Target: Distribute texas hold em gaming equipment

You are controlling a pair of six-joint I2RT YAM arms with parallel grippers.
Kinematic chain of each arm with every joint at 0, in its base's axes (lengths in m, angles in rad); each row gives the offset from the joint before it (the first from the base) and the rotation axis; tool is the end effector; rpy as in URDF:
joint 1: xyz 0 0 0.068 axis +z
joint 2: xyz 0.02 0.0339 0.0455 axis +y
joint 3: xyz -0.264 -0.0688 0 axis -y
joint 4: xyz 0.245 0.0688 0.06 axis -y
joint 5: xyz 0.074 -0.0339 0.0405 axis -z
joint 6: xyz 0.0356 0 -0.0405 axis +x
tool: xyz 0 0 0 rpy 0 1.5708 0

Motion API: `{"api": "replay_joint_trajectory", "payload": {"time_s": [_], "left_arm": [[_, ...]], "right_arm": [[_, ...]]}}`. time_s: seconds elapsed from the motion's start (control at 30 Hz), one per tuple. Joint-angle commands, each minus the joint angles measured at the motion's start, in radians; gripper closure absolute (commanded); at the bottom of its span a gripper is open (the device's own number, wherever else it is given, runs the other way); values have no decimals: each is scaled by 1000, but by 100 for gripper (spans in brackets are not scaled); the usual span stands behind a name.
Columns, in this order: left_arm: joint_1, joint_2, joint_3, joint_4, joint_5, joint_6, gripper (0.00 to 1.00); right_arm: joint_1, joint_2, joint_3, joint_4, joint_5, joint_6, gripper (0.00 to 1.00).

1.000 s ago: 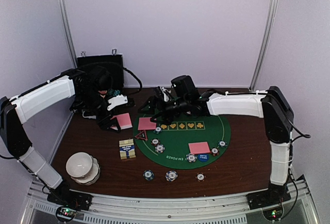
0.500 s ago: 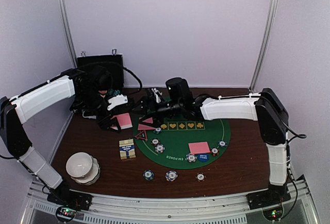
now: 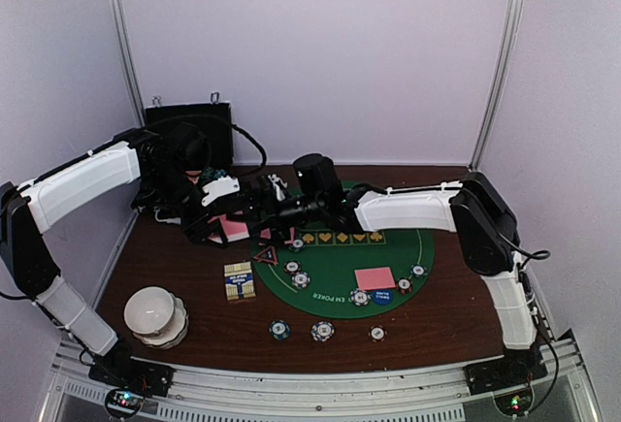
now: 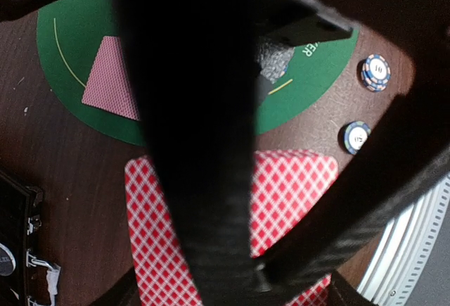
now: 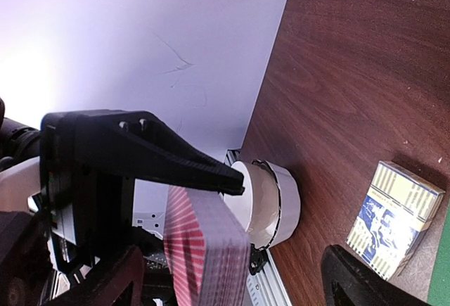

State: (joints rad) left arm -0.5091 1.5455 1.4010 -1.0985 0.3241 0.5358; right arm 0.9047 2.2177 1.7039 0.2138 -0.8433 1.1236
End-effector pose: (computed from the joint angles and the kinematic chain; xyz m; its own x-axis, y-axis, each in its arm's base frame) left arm 0.2556 -0.1557 0.2995 -0.4293 0.7938 -0.4308 0.8963 0.4332 -0.0949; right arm 0.2975 0.4216 0.2271 -0.9479 -0.2358 -0.2141 -0.2521 0.1446 0.9568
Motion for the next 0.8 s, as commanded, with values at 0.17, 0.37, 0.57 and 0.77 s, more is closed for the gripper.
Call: {"api": "replay_joint_trajectory", "payload": {"time_s": [0.17, 0.37, 0.57, 0.77], "left_arm": [[3, -24, 36, 16, 34, -5, 100], [3, -27, 37, 17, 35, -4, 100], [3, -22, 41, 17, 38, -4, 100], [3, -25, 38, 16, 33, -2, 100]], "right_arm": [[12, 89, 92, 49, -36, 77, 14], [-7, 80, 54, 44, -33, 82, 19], [-34, 34, -24, 24, -39, 60, 26], [-52, -18, -82, -7, -43, 20, 31]]}}
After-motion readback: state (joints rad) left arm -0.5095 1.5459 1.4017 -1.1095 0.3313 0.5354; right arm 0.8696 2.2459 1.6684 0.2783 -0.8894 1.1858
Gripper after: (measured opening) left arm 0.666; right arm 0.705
